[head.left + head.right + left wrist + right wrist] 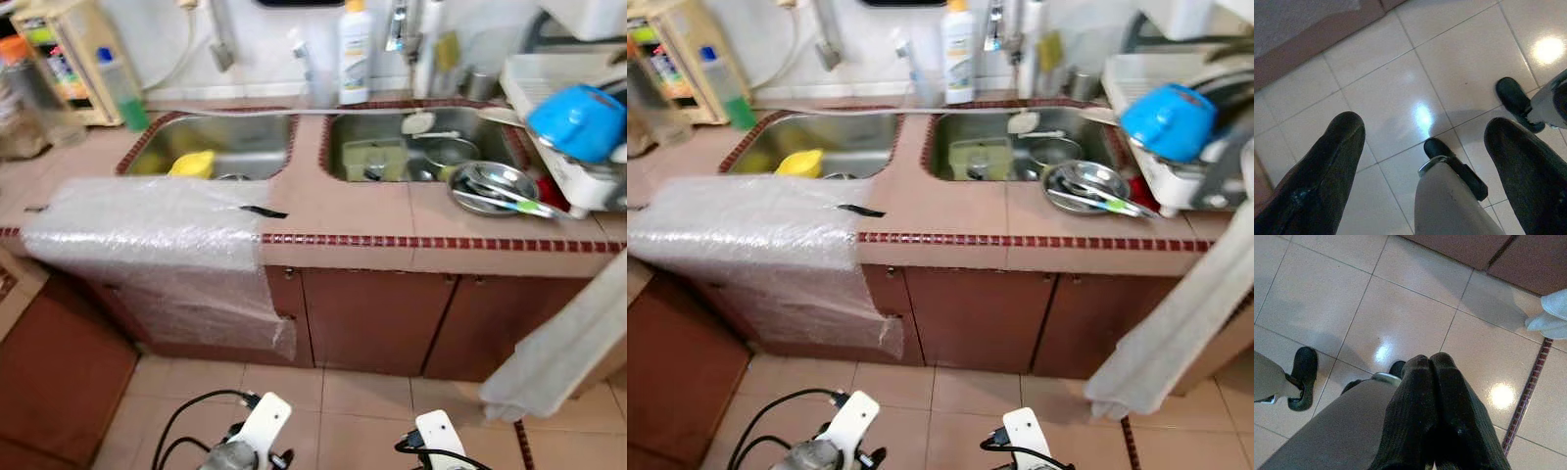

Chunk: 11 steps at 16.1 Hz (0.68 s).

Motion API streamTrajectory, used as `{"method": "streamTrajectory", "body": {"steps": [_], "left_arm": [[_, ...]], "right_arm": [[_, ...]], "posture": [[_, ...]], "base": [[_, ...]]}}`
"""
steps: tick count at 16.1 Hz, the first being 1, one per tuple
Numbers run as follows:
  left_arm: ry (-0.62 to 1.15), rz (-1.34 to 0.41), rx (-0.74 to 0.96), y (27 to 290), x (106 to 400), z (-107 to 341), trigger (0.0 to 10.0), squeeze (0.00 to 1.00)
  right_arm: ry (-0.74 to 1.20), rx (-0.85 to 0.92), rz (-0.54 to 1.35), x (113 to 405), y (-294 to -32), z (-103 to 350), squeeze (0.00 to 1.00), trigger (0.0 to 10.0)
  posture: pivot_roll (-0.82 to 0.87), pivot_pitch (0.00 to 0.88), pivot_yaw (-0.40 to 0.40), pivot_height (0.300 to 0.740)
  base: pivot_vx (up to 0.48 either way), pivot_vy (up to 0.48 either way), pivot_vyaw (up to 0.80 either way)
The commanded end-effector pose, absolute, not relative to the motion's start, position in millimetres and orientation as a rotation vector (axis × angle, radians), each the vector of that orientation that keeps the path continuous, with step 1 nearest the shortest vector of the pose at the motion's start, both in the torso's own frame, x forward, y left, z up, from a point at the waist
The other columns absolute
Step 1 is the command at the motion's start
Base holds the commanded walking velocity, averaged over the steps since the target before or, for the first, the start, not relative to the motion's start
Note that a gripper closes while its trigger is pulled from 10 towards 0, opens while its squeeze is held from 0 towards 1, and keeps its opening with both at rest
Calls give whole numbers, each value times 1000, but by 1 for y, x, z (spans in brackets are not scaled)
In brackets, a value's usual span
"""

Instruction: Kitchen organization

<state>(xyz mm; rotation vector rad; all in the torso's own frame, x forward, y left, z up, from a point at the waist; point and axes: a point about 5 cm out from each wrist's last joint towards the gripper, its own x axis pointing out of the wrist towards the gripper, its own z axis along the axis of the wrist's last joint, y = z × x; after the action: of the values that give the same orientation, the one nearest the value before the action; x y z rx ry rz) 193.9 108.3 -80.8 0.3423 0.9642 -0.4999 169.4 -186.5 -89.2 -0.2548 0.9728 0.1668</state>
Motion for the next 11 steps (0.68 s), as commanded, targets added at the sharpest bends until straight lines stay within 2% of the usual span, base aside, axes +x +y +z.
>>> {"method": "streamTrajectory", "body": {"steps": [1,11], "left_arm": [[976,-491,356,114,193,-82,10000,0],[981,-502,369,114,192,-82,10000,0]], "right_arm": [[973,-254,179,170,-182,-89,0,10000],[975,-259,183,169,-182,-90,0,10000]], "posture": [[-55,0,106,740],[-62,0,114,740]], "base": [[0,0,-775],[0,0,-775]]}}
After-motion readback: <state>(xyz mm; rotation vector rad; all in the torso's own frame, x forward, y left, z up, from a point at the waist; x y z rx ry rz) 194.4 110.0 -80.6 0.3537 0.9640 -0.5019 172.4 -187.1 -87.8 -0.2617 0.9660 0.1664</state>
